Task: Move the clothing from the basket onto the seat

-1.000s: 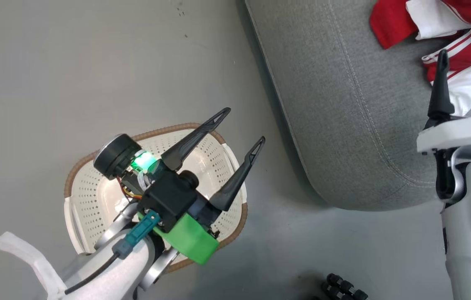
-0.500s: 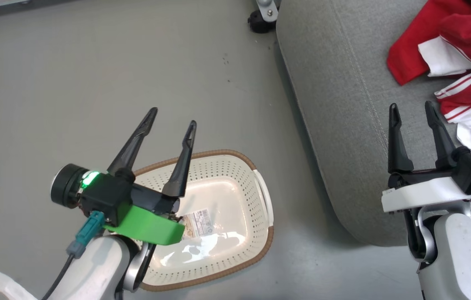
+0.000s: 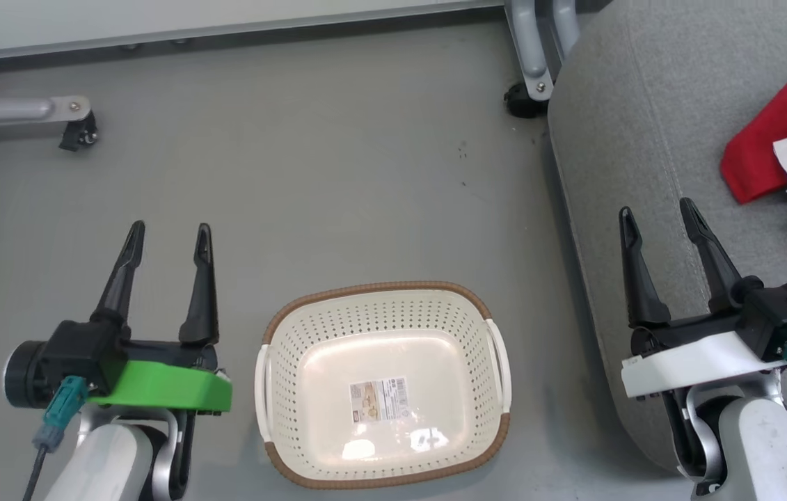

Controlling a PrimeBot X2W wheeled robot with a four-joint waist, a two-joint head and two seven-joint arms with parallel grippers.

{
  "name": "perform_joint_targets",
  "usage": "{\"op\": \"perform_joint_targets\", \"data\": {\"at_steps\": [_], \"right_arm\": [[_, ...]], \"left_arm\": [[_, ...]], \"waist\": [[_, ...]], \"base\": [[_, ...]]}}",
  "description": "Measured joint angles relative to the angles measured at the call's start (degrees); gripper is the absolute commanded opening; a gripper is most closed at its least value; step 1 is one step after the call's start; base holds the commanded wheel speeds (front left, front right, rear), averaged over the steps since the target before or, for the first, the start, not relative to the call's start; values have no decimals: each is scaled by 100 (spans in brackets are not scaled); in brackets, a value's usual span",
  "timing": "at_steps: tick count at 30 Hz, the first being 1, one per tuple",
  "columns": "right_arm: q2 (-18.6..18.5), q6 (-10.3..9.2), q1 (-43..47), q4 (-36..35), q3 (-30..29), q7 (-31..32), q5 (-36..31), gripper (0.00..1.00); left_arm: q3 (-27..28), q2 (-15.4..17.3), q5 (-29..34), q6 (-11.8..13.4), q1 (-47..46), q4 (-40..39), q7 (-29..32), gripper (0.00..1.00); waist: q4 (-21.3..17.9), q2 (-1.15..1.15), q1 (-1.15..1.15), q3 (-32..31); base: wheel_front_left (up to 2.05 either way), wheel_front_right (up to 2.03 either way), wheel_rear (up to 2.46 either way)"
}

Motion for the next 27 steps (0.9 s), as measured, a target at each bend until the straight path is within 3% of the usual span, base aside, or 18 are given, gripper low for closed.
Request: {"op": "perform_joint_targets", "data": {"at_steps": [10, 27], "right_arm": [[8, 0, 513, -247, -134, 288, -40, 100], [19, 0, 1189, -286, -92, 557, 56, 100]], "left_arm": [[719, -223, 258, -112, 812, 140, -7, 100], [1022, -613, 657, -542, 1613, 601, -8, 100]], "waist": [[283, 0, 0, -473], [223, 0, 0, -1162]], "base": [[0, 0, 0], [0, 0, 0]]}}
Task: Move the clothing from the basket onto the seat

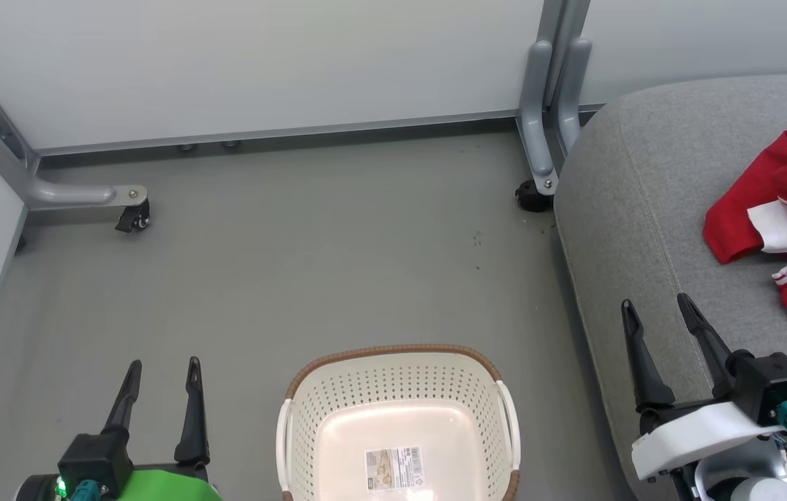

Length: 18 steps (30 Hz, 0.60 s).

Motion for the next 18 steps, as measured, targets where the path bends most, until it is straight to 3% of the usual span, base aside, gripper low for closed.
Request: {"op": "perform_joint_targets", "data": {"at_steps": [18], "right_arm": [[0, 0, 183, -47, 21, 154, 34, 100]], "left_arm": [[157, -157, 250, -202, 93, 274, 0, 100]], "waist": [[-17, 0, 0, -89]], "base": [[0, 0, 0]]}}
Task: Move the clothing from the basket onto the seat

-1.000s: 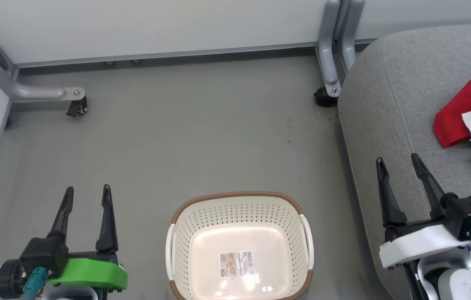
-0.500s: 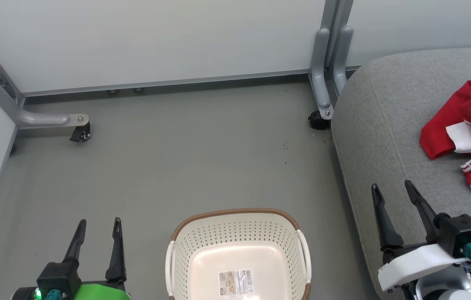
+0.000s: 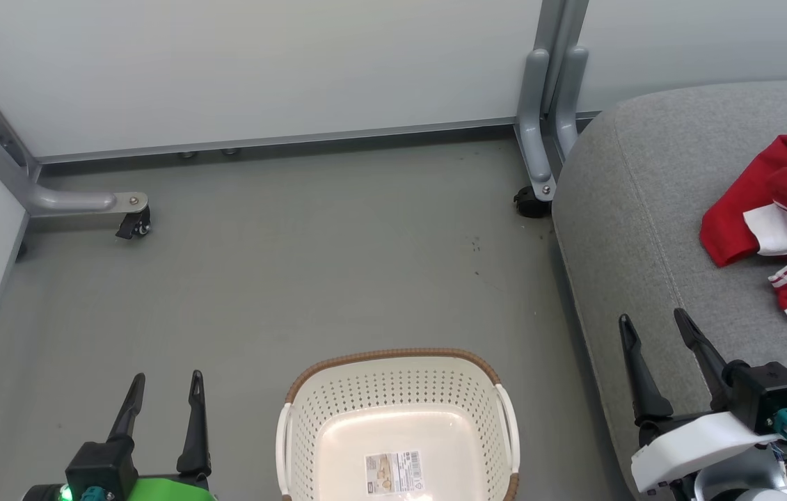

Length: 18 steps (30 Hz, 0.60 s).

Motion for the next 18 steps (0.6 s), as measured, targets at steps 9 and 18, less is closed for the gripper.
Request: {"op": "perform_joint_targets", "data": {"at_steps": [9, 18], "right_arm": [[0, 0, -1, 4, 21, 20, 21, 100], [0, 0, -2, 19, 31, 40, 22, 100]], "left_arm": [[77, -101, 51, -59, 0, 36, 0, 100], [129, -165, 107, -118, 0, 113, 1, 100]], "waist": [[-4, 0, 0, -14], [-2, 0, 0, -56]], "base": [[0, 0, 0], [0, 0, 0]]}}
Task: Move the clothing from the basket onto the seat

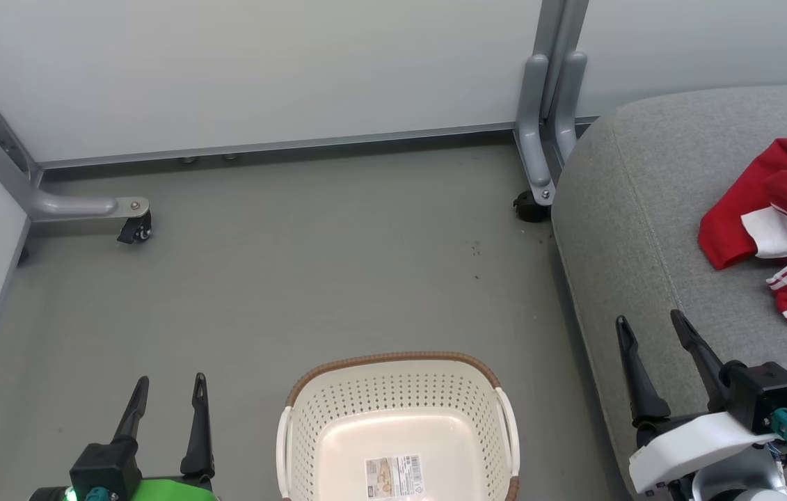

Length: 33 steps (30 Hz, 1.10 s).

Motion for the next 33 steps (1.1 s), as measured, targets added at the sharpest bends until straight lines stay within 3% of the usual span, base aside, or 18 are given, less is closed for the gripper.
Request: {"op": "perform_joint_targets", "data": {"at_steps": [8, 9, 14, 33], "right_arm": [[0, 0, 2, 0, -10, 31, 0, 100], [1, 0, 2, 9, -9, 32, -1, 0], [27, 0, 41, 203, 19, 29, 125, 0], [-90, 0, -159, 689, 10, 58, 2303, 0]], "left_arm": [[34, -91, 40, -36, 0, 58, -1, 100], [35, -99, 42, -52, 1, 68, 0, 0], [31, -171, -78, -62, 19, 255, 66, 0], [421, -325, -1862, -296, -102, 278, 577, 0]], "waist": [[21, 0, 0, -48], [25, 0, 0, -55], [26, 0, 0, -57], [28, 0, 0, -67]], "base": [[0, 0, 0], [0, 0, 0], [0, 0, 0], [0, 0, 0]]}}
